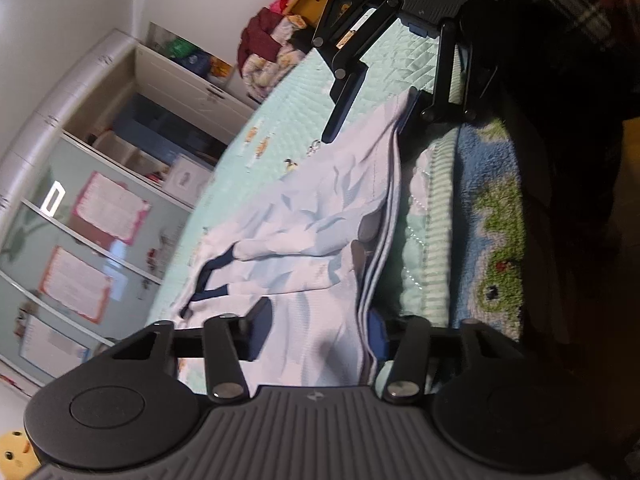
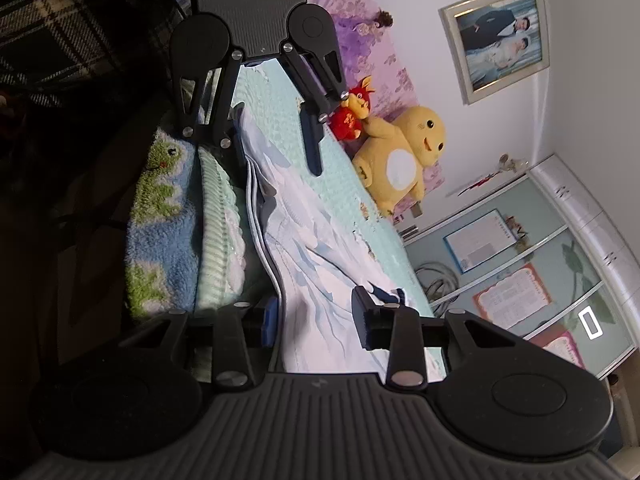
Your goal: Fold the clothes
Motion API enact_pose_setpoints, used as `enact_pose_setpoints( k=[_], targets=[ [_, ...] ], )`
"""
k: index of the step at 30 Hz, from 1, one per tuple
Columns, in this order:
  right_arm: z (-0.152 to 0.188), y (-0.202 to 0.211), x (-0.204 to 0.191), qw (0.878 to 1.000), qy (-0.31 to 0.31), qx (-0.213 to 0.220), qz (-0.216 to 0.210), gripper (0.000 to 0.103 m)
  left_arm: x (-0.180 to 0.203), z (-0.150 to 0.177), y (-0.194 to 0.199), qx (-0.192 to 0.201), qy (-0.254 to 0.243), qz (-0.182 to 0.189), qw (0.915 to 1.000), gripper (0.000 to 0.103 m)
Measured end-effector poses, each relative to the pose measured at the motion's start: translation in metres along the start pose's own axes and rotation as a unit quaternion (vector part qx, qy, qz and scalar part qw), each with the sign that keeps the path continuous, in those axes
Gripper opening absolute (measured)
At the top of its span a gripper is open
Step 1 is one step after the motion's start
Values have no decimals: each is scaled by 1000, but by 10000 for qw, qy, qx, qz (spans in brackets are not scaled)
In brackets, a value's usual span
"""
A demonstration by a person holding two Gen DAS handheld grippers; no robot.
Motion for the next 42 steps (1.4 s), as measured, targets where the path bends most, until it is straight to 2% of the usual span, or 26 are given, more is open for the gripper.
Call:
enact_pose_setpoints(
  k=[3, 5, 6, 11, 12, 14, 17, 26, 34, 42],
  targets=[
    [-4, 2, 0, 9999, 13, -63, -136, 23, -1, -1, 0, -33, -11, 135, 9999, 41],
    [-7, 3, -3, 9997, 51, -99, -211, 9, -1, -2, -1, -50, -22, 193, 9998, 35],
    [-7, 3, -5, 9996, 71, -113, -243, 7, -1, -2, -1, -52, -31, 192, 9998, 35],
    [-8, 4, -4, 9996, 102, -113, -252, 5, -4, -3, -3, -84, -16, 288, 9995, 32],
    [-8, 4, -3, 9996, 99, -106, -254, 4, -5, -3, -3, -98, 1, 362, 9993, 29],
    [-8, 4, 1, 9996, 60, -96, -253, 2, -8, -4, -4, -139, 36, 531, 9985, 12],
    [-9, 3, 6, 9996, -27, -104, -243, 1, -13, -6, -5, -144, 23, 510, 9986, 7],
    [-13, -2, 26, 9988, -126, -242, -406, 1, -28, -12, -8, -126, -33, 352, 9993, 5],
    [-26, 3, 48, 9982, -125, -331, -478, 1, -40, -25, 6, -75, 65, 367, 9993, 5],
    [-40, 17, 49, 9979, -64, -400, -503, 1, -34, -31, 26, -149, 27, 501, 9986, 4]
  ],
)
Point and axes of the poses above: each gripper's, at about its wrist camera, not at the fingertips, and y roughly against the way its jaws point, x to its right, z to its underside, the point moved 1 cm from there along -y, roughly the way its jaws point, and after that the axes turned 8 degrees about y, right-handed, at the moved point
